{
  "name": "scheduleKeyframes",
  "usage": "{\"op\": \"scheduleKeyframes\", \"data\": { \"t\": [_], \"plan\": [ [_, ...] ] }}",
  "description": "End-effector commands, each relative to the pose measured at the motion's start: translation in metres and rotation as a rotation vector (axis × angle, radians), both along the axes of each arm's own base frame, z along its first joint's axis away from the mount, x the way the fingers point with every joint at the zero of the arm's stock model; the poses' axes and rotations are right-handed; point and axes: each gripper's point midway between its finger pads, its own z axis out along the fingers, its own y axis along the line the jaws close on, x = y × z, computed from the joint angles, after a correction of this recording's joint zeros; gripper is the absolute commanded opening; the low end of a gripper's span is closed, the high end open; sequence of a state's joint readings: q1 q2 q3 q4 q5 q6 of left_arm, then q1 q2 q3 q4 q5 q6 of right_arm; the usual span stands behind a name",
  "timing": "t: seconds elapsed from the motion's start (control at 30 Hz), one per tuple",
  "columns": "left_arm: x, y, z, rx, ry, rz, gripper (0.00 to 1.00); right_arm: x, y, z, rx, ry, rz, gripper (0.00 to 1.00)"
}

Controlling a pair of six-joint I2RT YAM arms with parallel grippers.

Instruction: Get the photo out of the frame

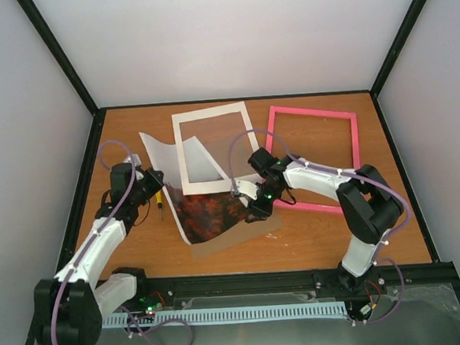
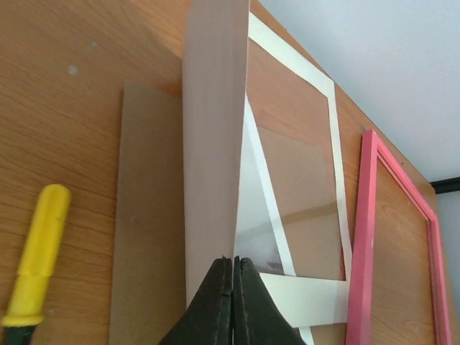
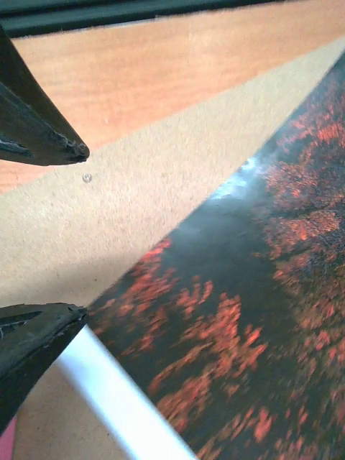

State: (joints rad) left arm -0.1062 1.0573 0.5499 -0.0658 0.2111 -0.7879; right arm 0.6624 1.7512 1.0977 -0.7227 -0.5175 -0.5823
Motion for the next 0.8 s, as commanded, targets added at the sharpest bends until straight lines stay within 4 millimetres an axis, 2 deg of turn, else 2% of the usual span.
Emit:
{"op": "scheduleKeyframes", "data": {
  "t": [0.0, 0.17, 0.27, 0.37, 0.4, 0.57, 0.7, 0.77],
  "plan": [
    [-0.015, 0.019, 0.023, 0.103, 0.006, 0.047, 0.01, 0.002, 0.000, 0.033, 0.078, -0.029, -0.003, 0.51],
    [-0.026, 0.029, 0.055, 0.153, -0.035, 0.076, 0.01, 0.026, -0.018, 0.033, 0.067, -0.057, -0.103, 0.51],
    [-0.030, 0.035, 0.086, 0.174, -0.095, 0.096, 0.01, 0.041, -0.031, 0.027, 0.040, -0.059, -0.165, 0.50],
    [-0.033, 0.037, 0.132, 0.193, -0.190, 0.097, 0.01, 0.050, -0.040, 0.023, 0.019, -0.068, -0.202, 0.50],
    [-0.034, 0.038, 0.153, 0.197, -0.231, 0.102, 0.01, 0.052, -0.043, 0.023, 0.018, -0.071, -0.212, 0.50],
    [-0.037, 0.038, 0.215, 0.218, -0.353, 0.097, 0.01, 0.060, -0.050, 0.026, 0.025, -0.083, -0.244, 0.50],
    [-0.034, 0.032, 0.246, 0.209, -0.417, 0.070, 0.01, 0.062, -0.053, 0.028, 0.028, -0.084, -0.256, 0.50],
    [-0.029, 0.024, 0.254, 0.187, -0.443, 0.035, 0.01, 0.065, -0.055, 0.031, 0.034, -0.087, -0.270, 0.50]
  ]
}}
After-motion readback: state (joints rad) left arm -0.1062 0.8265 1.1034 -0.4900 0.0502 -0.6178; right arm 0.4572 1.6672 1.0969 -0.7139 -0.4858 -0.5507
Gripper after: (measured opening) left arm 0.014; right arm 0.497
